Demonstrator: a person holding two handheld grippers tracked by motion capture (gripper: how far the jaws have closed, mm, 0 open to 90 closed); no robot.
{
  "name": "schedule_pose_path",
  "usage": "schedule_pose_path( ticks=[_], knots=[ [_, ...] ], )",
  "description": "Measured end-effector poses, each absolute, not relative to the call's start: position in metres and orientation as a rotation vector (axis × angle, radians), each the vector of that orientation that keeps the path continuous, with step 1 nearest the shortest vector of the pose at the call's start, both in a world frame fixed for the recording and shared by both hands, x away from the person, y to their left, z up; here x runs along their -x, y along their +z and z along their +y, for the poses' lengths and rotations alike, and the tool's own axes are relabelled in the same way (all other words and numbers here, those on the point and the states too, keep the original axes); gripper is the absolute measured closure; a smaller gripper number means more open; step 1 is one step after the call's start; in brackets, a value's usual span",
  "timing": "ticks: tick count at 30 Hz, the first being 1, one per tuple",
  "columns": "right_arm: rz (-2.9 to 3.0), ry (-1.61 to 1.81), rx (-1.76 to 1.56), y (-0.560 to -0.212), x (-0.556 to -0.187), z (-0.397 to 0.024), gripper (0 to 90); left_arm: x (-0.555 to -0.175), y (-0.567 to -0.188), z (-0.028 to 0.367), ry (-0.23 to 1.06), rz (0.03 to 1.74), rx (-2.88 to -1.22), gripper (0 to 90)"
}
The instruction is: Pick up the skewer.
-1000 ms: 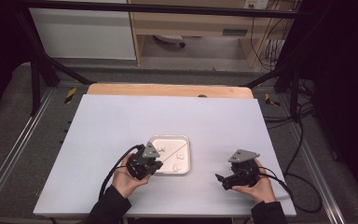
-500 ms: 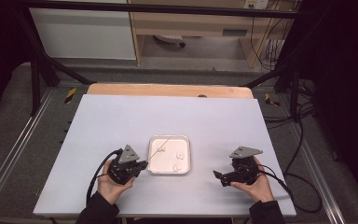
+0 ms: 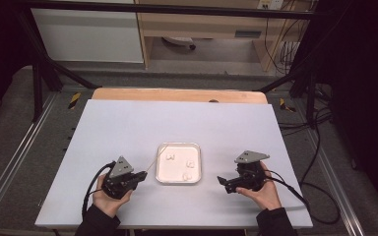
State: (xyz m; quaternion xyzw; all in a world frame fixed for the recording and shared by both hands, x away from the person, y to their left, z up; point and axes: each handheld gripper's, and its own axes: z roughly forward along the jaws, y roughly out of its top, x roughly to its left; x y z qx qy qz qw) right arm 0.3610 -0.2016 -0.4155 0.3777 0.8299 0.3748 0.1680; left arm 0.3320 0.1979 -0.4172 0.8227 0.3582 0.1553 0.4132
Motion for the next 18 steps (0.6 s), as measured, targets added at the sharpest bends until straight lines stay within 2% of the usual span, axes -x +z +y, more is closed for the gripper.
schedule_pose_path(
  ticks=[18],
  knots=[
    [2.35,1.111,-1.057,-0.41,-0.374,-0.168,0.6,-0.327,-0.419,0.212,0.398,0.905,-2.015,89.0]
  ],
)
